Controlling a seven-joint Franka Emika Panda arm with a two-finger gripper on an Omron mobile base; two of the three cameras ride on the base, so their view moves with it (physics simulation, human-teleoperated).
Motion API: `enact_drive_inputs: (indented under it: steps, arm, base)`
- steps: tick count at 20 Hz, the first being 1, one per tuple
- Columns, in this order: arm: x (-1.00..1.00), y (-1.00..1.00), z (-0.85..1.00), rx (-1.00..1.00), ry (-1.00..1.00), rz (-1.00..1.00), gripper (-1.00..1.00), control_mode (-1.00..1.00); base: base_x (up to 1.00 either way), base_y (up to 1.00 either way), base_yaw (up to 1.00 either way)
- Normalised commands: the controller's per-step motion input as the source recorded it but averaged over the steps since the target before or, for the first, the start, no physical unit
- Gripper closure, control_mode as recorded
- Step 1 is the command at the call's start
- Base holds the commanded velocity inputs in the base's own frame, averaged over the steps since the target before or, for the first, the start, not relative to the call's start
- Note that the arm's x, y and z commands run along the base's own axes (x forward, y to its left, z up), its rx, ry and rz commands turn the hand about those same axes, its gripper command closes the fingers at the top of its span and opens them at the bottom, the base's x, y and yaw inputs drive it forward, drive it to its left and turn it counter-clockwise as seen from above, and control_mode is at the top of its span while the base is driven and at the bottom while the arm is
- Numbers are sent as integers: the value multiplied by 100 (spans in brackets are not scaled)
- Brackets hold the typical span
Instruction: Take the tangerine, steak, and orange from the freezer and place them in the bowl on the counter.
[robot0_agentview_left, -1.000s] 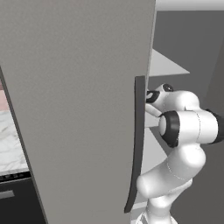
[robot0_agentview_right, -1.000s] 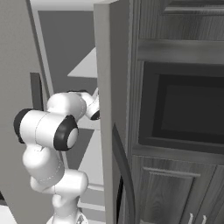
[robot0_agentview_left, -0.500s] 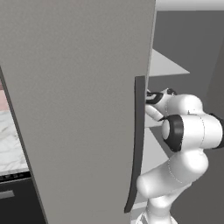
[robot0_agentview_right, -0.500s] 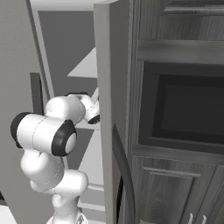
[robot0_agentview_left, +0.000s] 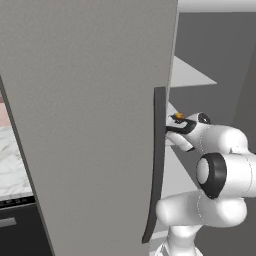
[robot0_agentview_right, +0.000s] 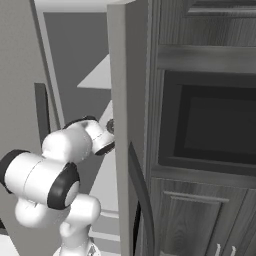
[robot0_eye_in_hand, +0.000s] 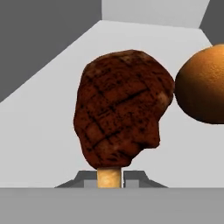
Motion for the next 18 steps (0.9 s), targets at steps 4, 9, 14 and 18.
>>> enact_drive_inputs:
  steps: [4,9,14,18]
  arm:
    - [-39,2,37,0,0,0,100,-100]
    - [-32,0,49,0,2,0,100,-100]
    - [-25,0,53,2,7,0,100,-100]
    - [-27,0,45,1,7,0,100,-100]
  base:
    - [0,0,0]
    - [0,0,0]
    - [0,0,0]
    - [0,0,0]
